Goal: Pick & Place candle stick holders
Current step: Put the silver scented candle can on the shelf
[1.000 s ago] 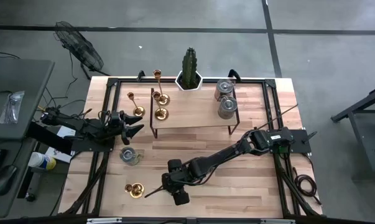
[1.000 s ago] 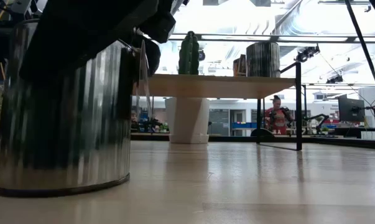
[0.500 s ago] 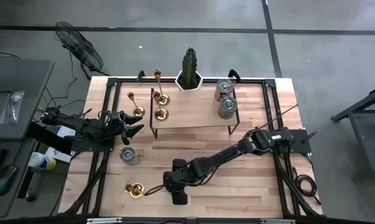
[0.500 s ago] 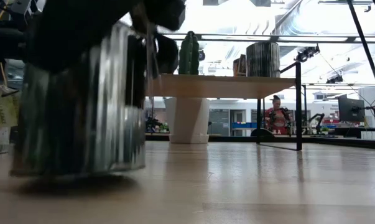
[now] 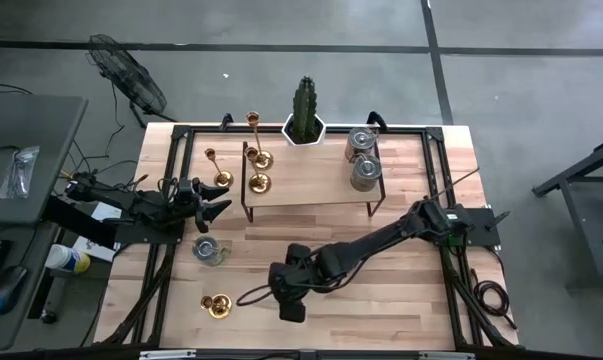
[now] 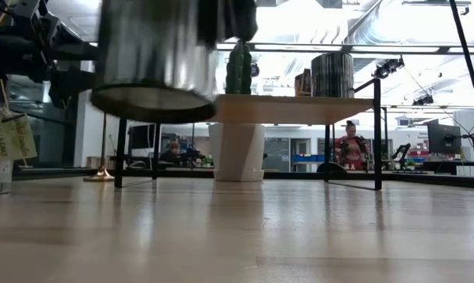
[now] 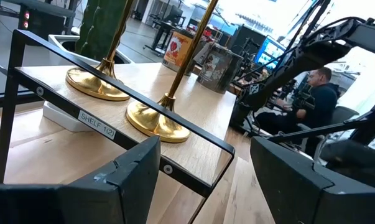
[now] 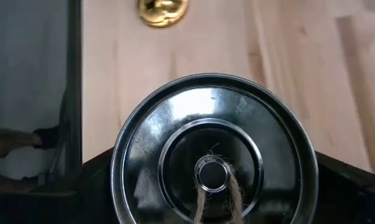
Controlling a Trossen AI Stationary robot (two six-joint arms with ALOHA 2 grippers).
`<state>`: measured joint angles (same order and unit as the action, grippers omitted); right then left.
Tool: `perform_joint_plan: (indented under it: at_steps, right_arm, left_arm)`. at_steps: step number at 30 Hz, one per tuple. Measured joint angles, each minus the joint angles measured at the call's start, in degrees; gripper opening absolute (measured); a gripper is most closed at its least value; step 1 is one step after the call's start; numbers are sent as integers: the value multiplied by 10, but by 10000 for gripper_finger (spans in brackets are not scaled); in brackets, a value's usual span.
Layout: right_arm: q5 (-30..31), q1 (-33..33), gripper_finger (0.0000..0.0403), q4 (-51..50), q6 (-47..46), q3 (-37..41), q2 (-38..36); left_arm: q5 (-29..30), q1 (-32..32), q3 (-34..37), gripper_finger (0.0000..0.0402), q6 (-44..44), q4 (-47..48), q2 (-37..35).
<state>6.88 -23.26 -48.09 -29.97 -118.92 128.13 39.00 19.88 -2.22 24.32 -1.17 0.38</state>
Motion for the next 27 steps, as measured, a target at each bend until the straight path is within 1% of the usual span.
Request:
perform_joint_plan:
  at_steps: [8,16,21,27]
  right_arm:
    - [32,17,351,-73,-91,0,-50]
    - [103,46,351,-132,-116,0,-117]
    - [134,75,351,-161,-142,0,-157]
    - [156,130,351,-195,-167,-1,-186]
  left_arm:
    - [0,0,0,245,0,0,0]
    - [0,0,0,245,0,0,0]
    - [0,0,0,245,0,0,0]
    - [0,0,0,245,0,0,0]
